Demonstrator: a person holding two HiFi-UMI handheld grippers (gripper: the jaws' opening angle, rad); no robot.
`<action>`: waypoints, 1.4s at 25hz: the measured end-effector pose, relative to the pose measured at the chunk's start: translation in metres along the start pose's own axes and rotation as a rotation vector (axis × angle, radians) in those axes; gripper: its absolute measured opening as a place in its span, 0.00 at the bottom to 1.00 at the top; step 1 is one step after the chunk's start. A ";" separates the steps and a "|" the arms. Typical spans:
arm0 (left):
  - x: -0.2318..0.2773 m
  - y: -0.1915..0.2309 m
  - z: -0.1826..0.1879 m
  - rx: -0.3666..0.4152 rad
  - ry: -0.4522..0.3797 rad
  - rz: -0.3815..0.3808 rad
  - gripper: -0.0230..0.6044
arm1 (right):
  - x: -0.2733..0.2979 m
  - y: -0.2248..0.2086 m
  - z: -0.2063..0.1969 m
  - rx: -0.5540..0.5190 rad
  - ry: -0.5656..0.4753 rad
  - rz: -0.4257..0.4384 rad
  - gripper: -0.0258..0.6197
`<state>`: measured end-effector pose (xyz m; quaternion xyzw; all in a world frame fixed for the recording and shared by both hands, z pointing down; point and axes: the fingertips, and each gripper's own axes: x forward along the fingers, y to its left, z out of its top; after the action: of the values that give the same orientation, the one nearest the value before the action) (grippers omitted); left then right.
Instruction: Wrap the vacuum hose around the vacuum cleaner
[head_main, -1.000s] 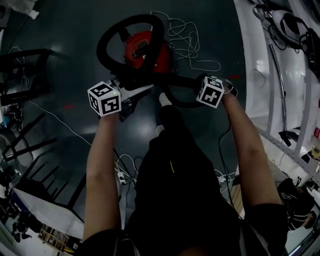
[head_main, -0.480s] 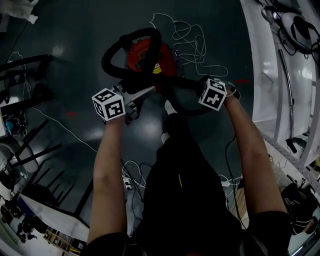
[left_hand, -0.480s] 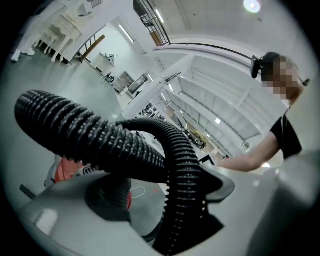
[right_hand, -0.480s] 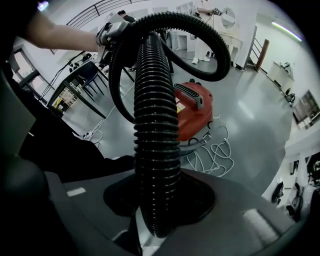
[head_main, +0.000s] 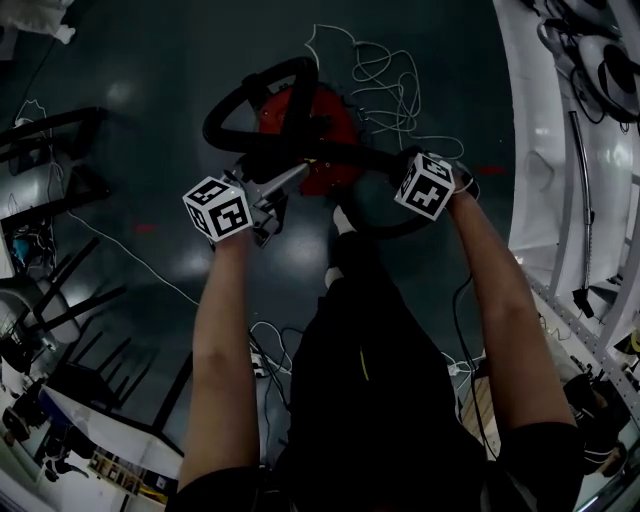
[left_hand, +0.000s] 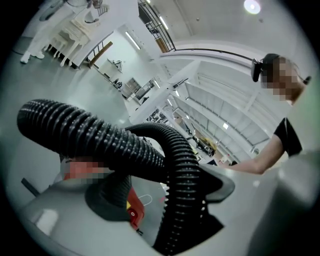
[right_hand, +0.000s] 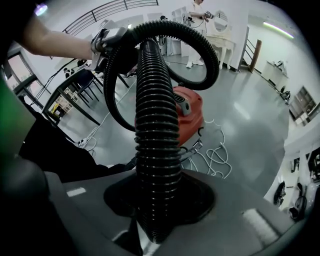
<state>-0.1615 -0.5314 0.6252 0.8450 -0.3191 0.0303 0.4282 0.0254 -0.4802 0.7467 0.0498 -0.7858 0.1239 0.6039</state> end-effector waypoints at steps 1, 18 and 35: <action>0.001 0.001 0.003 0.004 -0.005 0.004 0.67 | 0.000 -0.002 0.002 0.001 -0.003 0.000 0.26; 0.010 0.053 0.047 -0.048 -0.131 0.094 0.67 | 0.013 -0.046 0.043 0.075 -0.015 -0.034 0.25; 0.032 0.122 0.019 -0.239 0.016 0.196 0.71 | 0.047 -0.052 0.048 0.131 0.080 0.011 0.25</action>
<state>-0.2087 -0.6142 0.7094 0.7527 -0.3979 0.0404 0.5230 -0.0198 -0.5396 0.7872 0.0798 -0.7517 0.1802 0.6294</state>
